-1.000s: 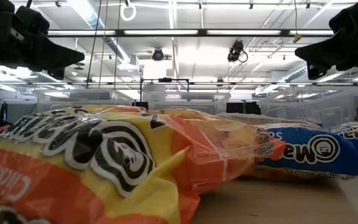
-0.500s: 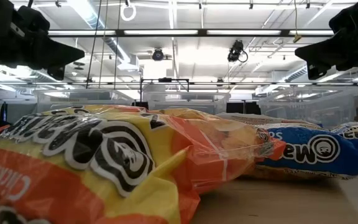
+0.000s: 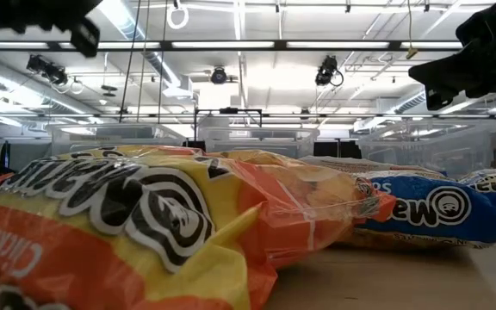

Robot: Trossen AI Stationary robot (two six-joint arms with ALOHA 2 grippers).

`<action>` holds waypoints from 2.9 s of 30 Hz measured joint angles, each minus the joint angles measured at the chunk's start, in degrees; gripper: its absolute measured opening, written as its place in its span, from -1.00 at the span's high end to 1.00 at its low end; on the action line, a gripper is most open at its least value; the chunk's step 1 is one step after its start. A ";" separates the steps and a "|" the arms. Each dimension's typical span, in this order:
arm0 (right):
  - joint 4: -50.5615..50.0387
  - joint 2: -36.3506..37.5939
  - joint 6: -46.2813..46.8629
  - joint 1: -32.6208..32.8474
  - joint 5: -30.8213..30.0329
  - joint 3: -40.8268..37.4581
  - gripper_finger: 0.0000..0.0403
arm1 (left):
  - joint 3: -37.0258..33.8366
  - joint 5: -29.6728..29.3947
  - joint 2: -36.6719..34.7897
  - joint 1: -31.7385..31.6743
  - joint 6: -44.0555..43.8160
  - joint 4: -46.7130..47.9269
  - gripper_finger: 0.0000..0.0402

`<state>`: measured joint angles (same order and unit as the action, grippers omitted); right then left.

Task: Sort Maruchan noodles
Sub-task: Put the bottom left blue noodle pack into the left transparent bin

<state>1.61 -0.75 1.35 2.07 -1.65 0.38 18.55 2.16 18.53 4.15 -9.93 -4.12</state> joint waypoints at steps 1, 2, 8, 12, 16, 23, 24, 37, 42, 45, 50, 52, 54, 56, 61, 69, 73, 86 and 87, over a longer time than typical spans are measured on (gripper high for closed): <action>0.00 0.00 0.00 0.02 -0.02 0.00 0.92 | 2.14 -0.93 2.92 0.87 1.19 0.42 0.94; 0.00 0.00 0.00 0.02 0.00 0.00 0.92 | 4.31 -1.87 6.03 1.75 1.50 0.64 0.94; -0.02 0.00 0.00 0.00 0.00 0.00 0.92 | 17.36 -7.99 26.79 8.55 0.30 2.05 0.94; -0.02 0.00 0.01 0.02 0.00 0.00 0.92 | 27.76 -11.39 41.03 12.58 -0.74 3.91 0.94; 0.00 0.00 0.02 0.00 -0.02 0.00 0.92 | 37.86 -11.48 53.37 14.74 -7.61 11.02 0.94; 2.09 0.02 -5.53 -0.02 -1.49 0.00 0.92 | 47.54 -11.40 67.50 17.34 -22.61 19.65 0.76; 2.61 0.02 -6.63 -0.02 -1.75 0.00 0.92 | 47.85 -11.35 68.85 17.58 -26.15 19.09 0.71; 9.19 -0.01 9.07 -0.14 -5.17 0.00 0.92 | 54.74 -5.49 83.26 23.76 -56.12 13.31 0.43; 12.22 0.00 27.91 -0.15 -11.36 0.00 0.92 | 58.98 -6.88 87.55 24.63 -62.96 23.04 0.49; 13.50 0.02 37.81 -0.15 -14.57 0.00 0.92 | 58.92 -7.01 89.60 24.05 -65.22 26.04 0.47; 13.32 0.00 48.43 -0.15 -17.63 0.00 0.92 | 58.92 -7.75 93.32 21.85 -65.49 26.65 0.31; 13.38 0.00 49.93 -0.15 -17.77 0.00 0.92 | 58.92 -7.84 94.18 20.35 -65.95 26.72 0.22; 13.33 0.00 49.92 -0.08 -17.17 0.00 0.92 | 58.92 -8.08 95.11 18.96 -66.69 26.38 0.14; 13.30 0.00 49.68 0.10 -16.29 0.00 0.92 | 58.92 -6.82 96.05 17.57 -66.85 26.19 0.08; 12.75 -0.01 49.56 0.53 -15.24 0.00 0.92 | 58.92 -0.63 96.29 15.41 -67.33 25.07 0.04; 11.45 -0.09 48.54 0.55 -14.89 0.00 0.92 | 58.90 8.93 100.01 13.70 -70.47 21.07 0.11; 11.38 -0.09 48.44 0.55 -14.43 0.00 0.92 | 58.90 8.21 100.01 13.63 -70.22 20.60 0.17; 12.03 -0.09 47.76 0.53 -14.38 0.00 0.92 | 58.85 9.20 99.72 13.21 -65.88 19.94 0.95; 12.22 -0.09 47.24 0.49 -15.33 0.00 0.92 | 58.79 9.61 99.27 13.16 -65.88 20.04 0.95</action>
<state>13.82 -0.84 48.59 2.56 -16.98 0.38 77.34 11.76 117.80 17.31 -75.81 15.92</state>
